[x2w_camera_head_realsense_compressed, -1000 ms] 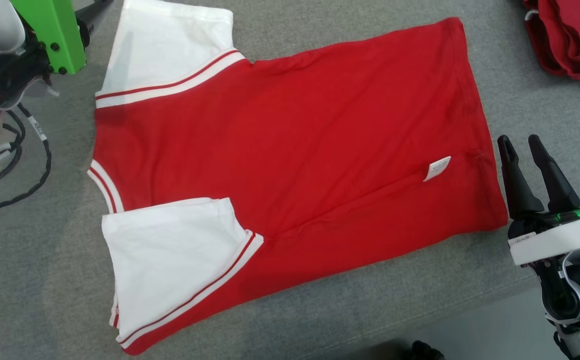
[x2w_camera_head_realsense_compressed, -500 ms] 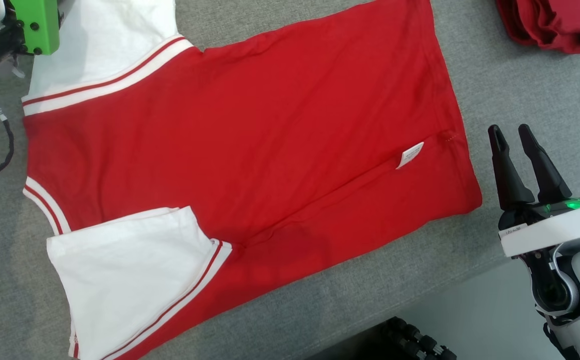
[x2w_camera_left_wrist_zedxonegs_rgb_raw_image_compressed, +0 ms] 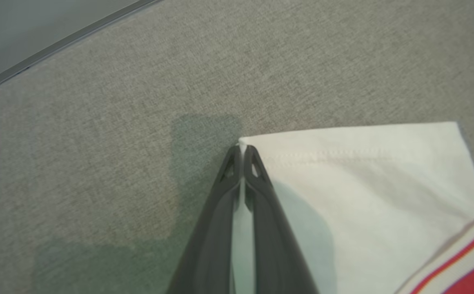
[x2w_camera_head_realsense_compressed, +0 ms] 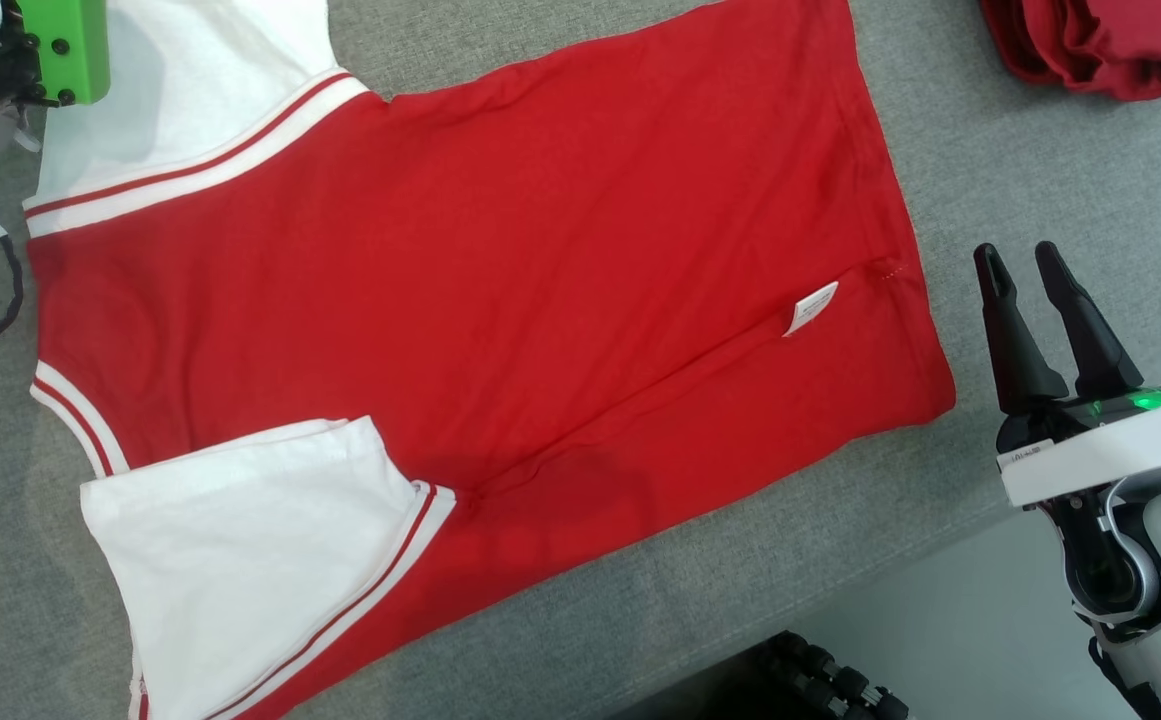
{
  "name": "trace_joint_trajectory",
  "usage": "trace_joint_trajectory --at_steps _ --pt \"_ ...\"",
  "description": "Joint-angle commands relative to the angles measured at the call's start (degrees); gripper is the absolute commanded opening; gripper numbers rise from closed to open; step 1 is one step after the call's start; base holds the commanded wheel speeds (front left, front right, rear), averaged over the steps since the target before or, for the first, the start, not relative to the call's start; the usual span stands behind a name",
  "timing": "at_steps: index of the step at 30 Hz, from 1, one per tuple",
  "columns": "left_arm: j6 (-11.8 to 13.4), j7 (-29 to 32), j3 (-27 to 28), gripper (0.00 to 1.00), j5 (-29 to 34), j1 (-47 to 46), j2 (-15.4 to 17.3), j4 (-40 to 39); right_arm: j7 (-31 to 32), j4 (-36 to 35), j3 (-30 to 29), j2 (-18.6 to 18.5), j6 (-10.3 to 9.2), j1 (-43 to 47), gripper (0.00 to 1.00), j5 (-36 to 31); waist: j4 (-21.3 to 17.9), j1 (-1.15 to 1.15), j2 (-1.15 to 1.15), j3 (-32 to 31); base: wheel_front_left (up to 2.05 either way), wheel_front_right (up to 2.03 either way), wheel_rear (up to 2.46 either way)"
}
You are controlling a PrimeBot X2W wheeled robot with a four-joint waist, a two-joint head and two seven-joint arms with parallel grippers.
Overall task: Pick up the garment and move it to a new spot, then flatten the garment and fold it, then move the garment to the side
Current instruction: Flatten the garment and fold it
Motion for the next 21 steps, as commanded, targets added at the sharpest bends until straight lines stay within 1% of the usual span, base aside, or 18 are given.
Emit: trace_joint_trajectory --at_steps 1,3,7,11,13,16,19,21 --pt "-0.4 0.6 0.1 0.0 -0.7 0.5 -0.1 0.5 -0.2 0.1 -0.1 -0.3 -0.03 -0.9 1.0 0.2 0.0 0.0 0.0 -0.1 0.0 0.0 0.0" --pt "-0.8 1.0 0.1 0.0 -1.3 0.5 -0.4 0.5 -0.2 0.1 0.3 -0.6 -0.03 -1.3 1.0 0.4 0.0 0.0 0.0 -0.1 0.0 0.0 0.0" --pt "-1.3 -1.0 0.4 0.0 -1.3 0.3 -0.5 0.5 -0.2 1.0 2.6 -2.4 -0.03 -3.8 1.0 0.6 0.0 0.0 0.0 -0.5 0.0 0.0 0.0" --pt "-1.5 -2.2 0.2 0.0 -0.8 -0.8 -0.5 0.7 0.7 4.8 7.6 -5.2 -0.03 -9.5 1.0 2.2 0.3 0.0 0.0 -1.2 0.0 0.0 0.0" --pt "-1.8 -2.4 0.2 0.0 -0.9 -1.3 -0.5 0.6 3.0 7.4 9.9 -6.6 -0.04 -14.0 1.0 2.3 0.3 0.0 0.0 -1.5 0.0 0.0 0.0" --pt "-1.9 -2.6 0.1 0.0 -1.2 -1.3 -0.4 0.5 9.4 12.2 12.8 -6.7 -0.03 -21.0 1.0 1.4 0.3 0.0 0.0 -2.1 0.0 0.0 0.0" --pt "-2.0 -2.6 -0.1 0.0 -1.3 -1.2 -0.3 0.2 17.4 17.6 13.9 -4.8 -0.03 -28.7 1.0 1.0 0.5 0.0 0.0 -2.5 0.0 0.0 0.0" --pt "-2.1 -2.8 -0.3 0.0 -1.3 -1.3 -0.3 -0.2 22.0 21.5 14.2 -3.0 -0.02 -33.4 1.0 -0.4 0.8 0.0 0.0 -2.7 0.0 0.0 0.0"
